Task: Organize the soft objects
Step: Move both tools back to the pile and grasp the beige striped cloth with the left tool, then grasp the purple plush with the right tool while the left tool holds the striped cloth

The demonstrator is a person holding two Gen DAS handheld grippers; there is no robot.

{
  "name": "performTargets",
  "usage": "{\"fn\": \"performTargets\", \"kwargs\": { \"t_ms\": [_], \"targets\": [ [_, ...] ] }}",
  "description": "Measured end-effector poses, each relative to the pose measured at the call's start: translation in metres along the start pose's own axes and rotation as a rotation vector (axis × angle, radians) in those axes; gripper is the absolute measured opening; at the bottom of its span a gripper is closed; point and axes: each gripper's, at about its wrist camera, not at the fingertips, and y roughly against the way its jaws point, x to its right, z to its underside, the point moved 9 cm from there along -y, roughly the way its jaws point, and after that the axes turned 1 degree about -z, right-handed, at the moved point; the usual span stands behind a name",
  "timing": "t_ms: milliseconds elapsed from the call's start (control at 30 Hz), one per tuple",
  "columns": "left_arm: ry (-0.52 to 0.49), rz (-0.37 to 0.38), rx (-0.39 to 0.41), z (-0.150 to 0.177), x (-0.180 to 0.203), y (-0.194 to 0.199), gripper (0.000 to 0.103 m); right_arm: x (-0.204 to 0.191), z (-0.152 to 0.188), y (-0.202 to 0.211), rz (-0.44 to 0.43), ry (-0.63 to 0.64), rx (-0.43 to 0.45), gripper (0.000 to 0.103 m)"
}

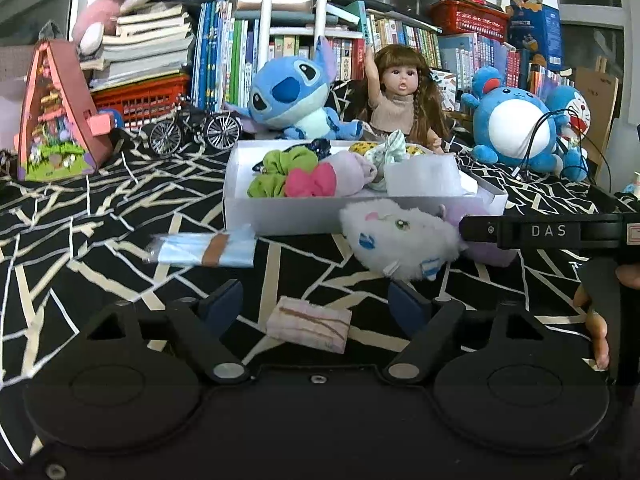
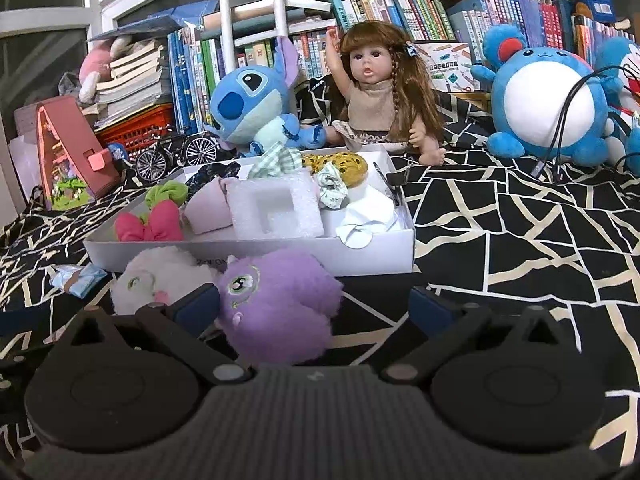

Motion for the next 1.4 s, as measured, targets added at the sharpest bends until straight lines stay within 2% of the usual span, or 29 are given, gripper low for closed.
{"fn": "performTargets", "kwargs": {
  "t_ms": [133,333,500,700,933,1400],
  "targets": [
    [0.022,-0.002,-0.025,0.007,-0.004,-0.003,0.070,-0.005,0.001,-0.001,0.005,0.033,-0.010,0.103],
    [0.020,-0.012,-0.015,0.009,-0.006,-0.003,0.064,-0.007,0.001,-0.001,0.010,0.045,-0.012,0.103],
    [0.019,-0.010,-0.012,0.009,-0.004,-0.003,0.043,-0.006,0.001,-0.002,0.010,0.042,-0.010,0.101],
    [0.014,-0.007,-0.008,0.007,-0.003,-0.001,0.042,-0.010,0.002,-0.001,-0.009,0.058,-0.007,0.093],
    [0.019,-0.006,0.010,0.001,-0.001,0.004,0.042,-0.019,0.004,0.000,-0.050,0.049,-0.006,0.068],
    [0.030,-0.012,0.058,-0.028,-0.005,0.009,0.042,-0.012,-0.008,0.019,-0.028,0.009,0.034,0.066]
  ]
}}
